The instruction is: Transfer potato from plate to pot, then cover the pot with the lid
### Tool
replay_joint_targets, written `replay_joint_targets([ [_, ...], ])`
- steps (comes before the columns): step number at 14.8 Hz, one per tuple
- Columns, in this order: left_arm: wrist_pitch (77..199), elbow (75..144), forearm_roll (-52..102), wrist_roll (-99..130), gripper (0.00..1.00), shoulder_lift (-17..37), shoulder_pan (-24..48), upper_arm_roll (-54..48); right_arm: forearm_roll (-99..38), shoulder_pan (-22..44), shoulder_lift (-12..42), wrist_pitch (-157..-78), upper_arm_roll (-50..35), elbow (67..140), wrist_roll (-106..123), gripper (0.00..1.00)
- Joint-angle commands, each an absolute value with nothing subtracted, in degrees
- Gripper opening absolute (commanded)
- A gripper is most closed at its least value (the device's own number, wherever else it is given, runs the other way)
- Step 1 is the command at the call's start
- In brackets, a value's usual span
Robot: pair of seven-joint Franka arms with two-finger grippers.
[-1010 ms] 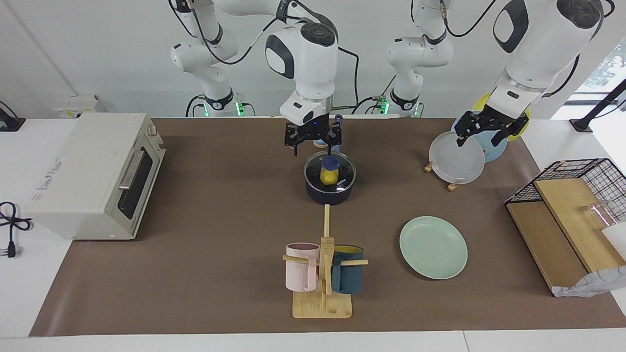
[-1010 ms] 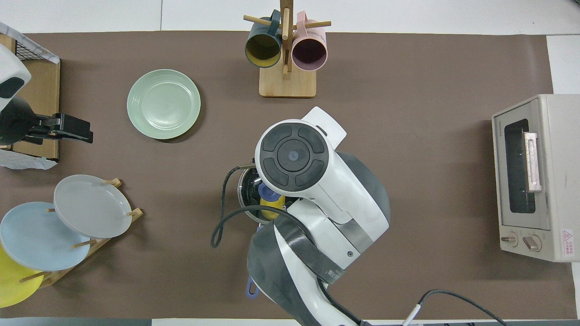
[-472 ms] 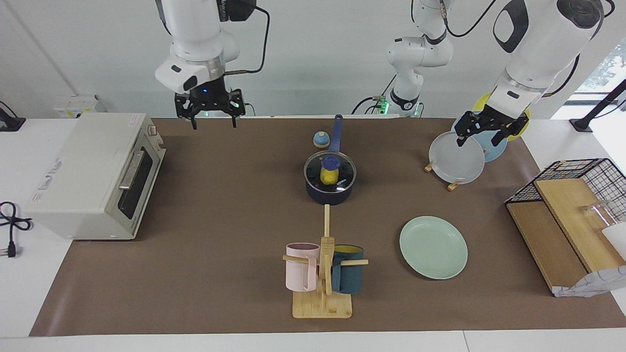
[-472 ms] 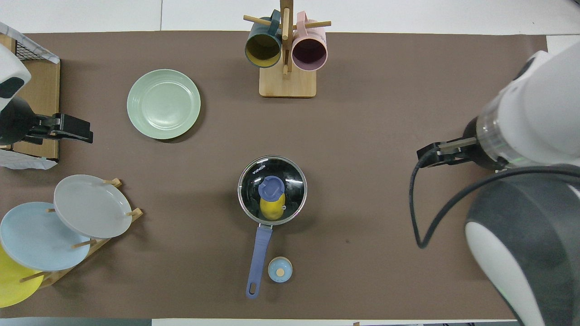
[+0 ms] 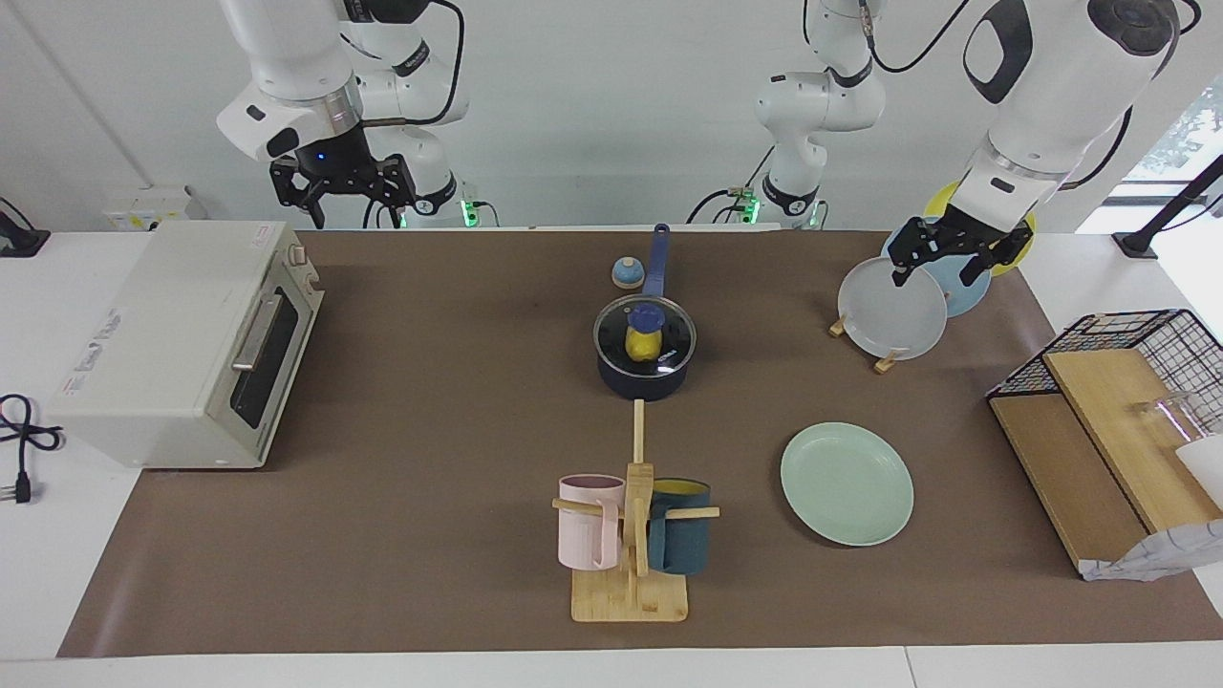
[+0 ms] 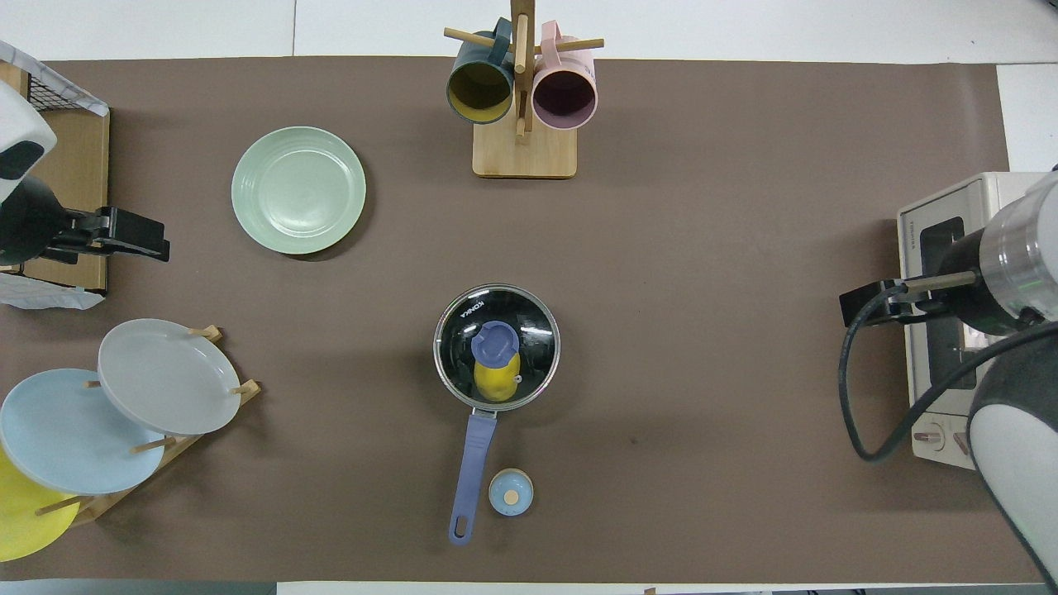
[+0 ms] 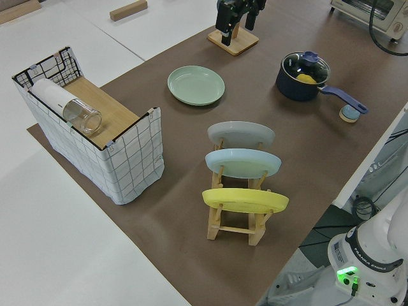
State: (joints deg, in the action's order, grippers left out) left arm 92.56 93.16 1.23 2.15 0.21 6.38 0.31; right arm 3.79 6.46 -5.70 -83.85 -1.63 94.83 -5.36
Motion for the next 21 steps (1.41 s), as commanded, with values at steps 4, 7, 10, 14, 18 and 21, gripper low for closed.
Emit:
replay_joint_targets([
  [4,92.5,94.0,1.8,1.8,1.0,-0.8,6.2,0.5,2.6,4.1,-3.9,-85.1,0.3,93.1,-3.8,1.0],
  [7,92.5,94.0,1.8,1.8,1.0,-0.8,6.2,0.5,2.5,4.1,-4.6,-84.8,0.3,93.6,-2.9,1.0],
  [10,92.5,94.0,1.8,1.8,1.0,-0.8,6.2,0.5,2.5,3.5,-4.8,-84.8,0.3,93.9,-2.8,1.0],
  [14,92.5,94.0,1.8,1.8,1.0,-0.8,6.2,0.5,2.5,3.5,-4.9,-84.9,0.3,93.8,-2.8,1.0],
  [18,92.4,94.0,1.8,1.8,1.0,-0.8,6.2,0.5,2.5,3.5,-4.8,-85.1,0.3,93.8,-2.8,1.0],
  [21,92.5,94.0,1.8,1.8,1.0,-0.8,6.3,0.5,2.5,3.5,-4.8,-85.0,0.4,93.8,-3.0,1.0],
])
